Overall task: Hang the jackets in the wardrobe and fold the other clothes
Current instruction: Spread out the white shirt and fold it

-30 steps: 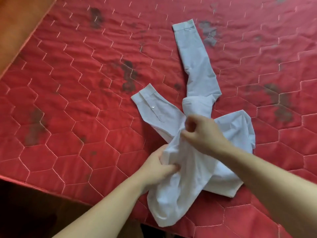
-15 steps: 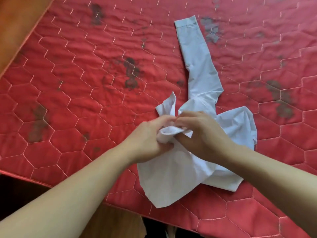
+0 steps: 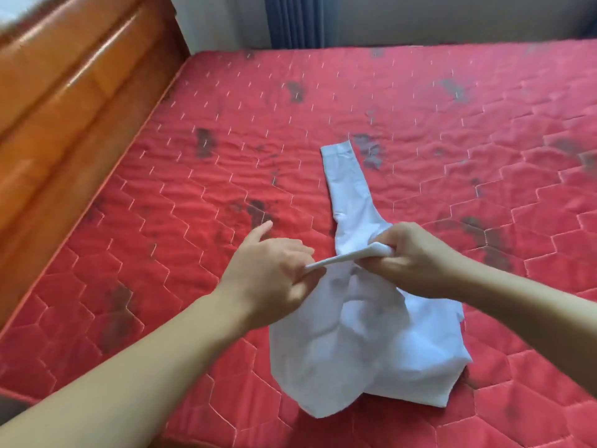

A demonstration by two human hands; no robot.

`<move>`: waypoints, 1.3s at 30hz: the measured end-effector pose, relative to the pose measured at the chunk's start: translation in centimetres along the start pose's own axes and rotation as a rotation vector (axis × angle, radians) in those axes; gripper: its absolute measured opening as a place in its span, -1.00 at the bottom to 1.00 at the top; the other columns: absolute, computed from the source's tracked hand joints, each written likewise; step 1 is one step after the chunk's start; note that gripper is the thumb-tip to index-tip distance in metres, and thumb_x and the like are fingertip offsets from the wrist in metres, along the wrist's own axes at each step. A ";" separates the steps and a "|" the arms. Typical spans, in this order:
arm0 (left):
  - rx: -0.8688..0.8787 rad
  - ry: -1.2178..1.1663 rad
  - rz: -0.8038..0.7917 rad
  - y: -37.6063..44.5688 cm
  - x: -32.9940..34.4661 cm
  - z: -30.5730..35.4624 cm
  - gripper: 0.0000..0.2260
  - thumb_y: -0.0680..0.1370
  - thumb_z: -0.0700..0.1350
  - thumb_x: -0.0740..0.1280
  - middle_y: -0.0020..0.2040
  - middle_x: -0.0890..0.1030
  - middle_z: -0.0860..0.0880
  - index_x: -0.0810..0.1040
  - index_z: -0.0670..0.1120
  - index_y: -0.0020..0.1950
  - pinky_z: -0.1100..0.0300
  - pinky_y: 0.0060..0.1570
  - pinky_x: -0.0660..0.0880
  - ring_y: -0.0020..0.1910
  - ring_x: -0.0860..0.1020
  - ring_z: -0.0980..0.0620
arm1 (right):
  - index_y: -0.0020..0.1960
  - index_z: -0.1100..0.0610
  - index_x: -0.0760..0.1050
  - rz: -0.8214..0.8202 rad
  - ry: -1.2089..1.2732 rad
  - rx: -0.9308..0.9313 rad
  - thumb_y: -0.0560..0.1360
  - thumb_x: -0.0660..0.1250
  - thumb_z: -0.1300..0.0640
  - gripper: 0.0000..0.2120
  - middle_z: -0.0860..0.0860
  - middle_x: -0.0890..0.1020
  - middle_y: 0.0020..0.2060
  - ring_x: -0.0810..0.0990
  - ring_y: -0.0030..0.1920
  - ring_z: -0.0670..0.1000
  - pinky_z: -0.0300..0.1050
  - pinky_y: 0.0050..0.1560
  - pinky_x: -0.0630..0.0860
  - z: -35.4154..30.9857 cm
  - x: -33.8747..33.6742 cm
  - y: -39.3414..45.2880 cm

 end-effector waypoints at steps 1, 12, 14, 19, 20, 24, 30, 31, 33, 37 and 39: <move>0.046 -0.035 0.081 1.1 -2.3 0.1 -0.66 0.56 0.11 0.17 -0.08 0.70 0.10 0.68 0.03 -0.19 -0.14 0.27 0.42 0.06 0.64 0.09 | -0.52 0.08 0.19 0.025 -0.011 -0.046 0.49 0.34 0.16 -0.51 -0.05 0.21 -0.53 0.17 -0.49 -0.08 -0.13 -0.48 0.15 -2.6 -2.4 -0.4; 0.036 -0.655 -0.163 7.4 -35.5 6.7 -0.52 0.51 0.20 0.35 -0.39 0.51 -0.11 0.62 -0.24 -0.24 0.18 -0.42 0.41 -0.43 0.47 0.03 | -0.19 0.13 0.68 -0.392 -0.035 -0.056 0.27 0.52 -0.01 -0.77 0.02 0.72 -0.23 0.69 -0.24 -0.05 -0.26 -0.23 0.55 -29.7 -23.1 -12.5; 0.047 -0.422 -0.285 6.7 -36.8 7.3 -0.47 0.49 0.30 0.30 -0.42 0.47 -0.06 0.60 -0.18 -0.28 0.17 -0.43 0.37 -0.45 0.41 0.06 | -0.08 0.12 0.64 -0.507 -0.352 0.115 0.37 0.48 -0.05 -0.74 -0.04 0.71 -0.20 0.68 -0.20 -0.06 -0.28 -0.21 0.53 -29.9 -21.9 -13.6; 0.064 0.099 -0.478 5.5 -33.9 9.1 -0.41 0.49 0.40 0.18 -0.46 0.43 0.03 0.46 -0.09 -0.42 0.19 -0.44 0.33 -0.48 0.36 0.04 | -0.12 0.10 0.53 -0.377 -1.172 0.304 0.50 0.26 -0.08 -0.75 -0.05 0.52 -0.33 0.50 -0.34 -0.02 -0.23 -0.26 0.46 -25.3 -17.6 -13.1; -0.010 0.086 -0.584 5.2 -32.7 9.2 -0.39 0.50 0.43 0.10 -0.41 0.47 0.02 0.48 -0.07 -0.40 0.16 -0.37 0.38 -0.42 0.42 0.02 | -0.07 0.08 0.54 -0.350 -1.230 0.254 0.52 0.21 -0.07 -0.75 -0.05 0.53 -0.28 0.55 -0.22 0.01 -0.14 -0.06 0.50 -24.2 -17.2 -12.9; -0.332 -0.094 -0.838 4.7 -25.6 7.7 -0.31 0.56 0.40 -0.08 0.11 0.57 -0.06 0.62 -0.09 0.07 0.03 0.14 0.42 0.11 0.54 -0.10 | 0.01 0.03 0.54 -0.354 -1.368 0.096 0.50 0.19 0.21 -0.80 -0.04 0.60 -0.06 0.61 0.00 0.06 -0.04 0.07 0.45 -21.0 -15.6 -13.1; -0.446 -0.043 -1.213 1.8 -14.4 5.5 -0.78 0.48 -0.06 0.28 -0.31 0.54 -0.10 0.59 -0.20 -0.11 0.15 -0.31 0.50 -0.39 0.49 -0.05 | 0.13 0.02 0.53 -0.158 -1.411 0.078 0.58 0.11 0.22 -0.73 0.01 0.46 0.04 0.62 -0.02 0.06 -0.08 -0.26 0.33 -16.6 -14.2 -11.5; -0.453 -0.013 -1.257 1.7 -13.7 5.5 -0.83 0.51 -0.13 0.27 -0.34 0.50 -0.11 0.55 -0.22 -0.17 0.16 -0.34 0.44 -0.42 0.45 -0.05 | 0.15 0.03 0.53 -0.177 -1.421 0.100 0.58 0.12 0.19 -0.74 0.02 0.47 0.07 0.62 -0.01 0.06 -0.09 -0.25 0.33 -15.9 -14.1 -11.3; -0.443 0.073 -1.355 1.9 -13.3 5.7 -0.81 0.56 -0.20 0.23 -0.30 0.50 -0.15 0.51 -0.23 -0.21 0.13 -0.28 0.42 -0.40 0.43 -0.05 | 0.10 0.04 0.55 -0.315 -1.376 0.205 0.56 0.20 -0.02 -0.77 0.01 0.54 0.08 0.62 -0.01 0.06 -0.11 -0.23 0.36 -14.8 -13.6 -11.1; -0.495 0.072 -1.168 4.0 -13.6 5.1 -0.83 0.56 -0.24 0.21 -0.33 0.50 -0.14 0.59 -0.23 -0.02 0.18 -0.45 0.40 -0.44 0.43 -0.03 | -0.16 0.07 0.50 -0.810 -0.635 0.751 0.32 0.22 -0.53 -0.37 0.01 0.58 -0.15 0.60 -0.26 0.04 -0.14 -0.14 0.57 -11.1 -13.6 -10.7; -0.601 -0.058 -1.049 5.3 -14.1 4.5 -0.89 0.54 -0.19 0.26 -0.37 0.45 -0.08 0.55 -0.18 -0.12 0.24 -0.56 0.33 -0.48 0.38 0.02 | -0.12 0.06 0.54 -0.805 -0.195 0.887 0.38 0.20 -0.49 -0.40 0.00 0.61 -0.24 0.60 -0.28 0.00 -0.15 -0.12 0.54 -8.6 -13.1 -10.8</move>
Point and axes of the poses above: each hand's wrist, its own y-axis towards the middle knuckle, its own x-axis out of the palm, z = x × y, the point moved 1 cm from there along y, towards the middle knuckle
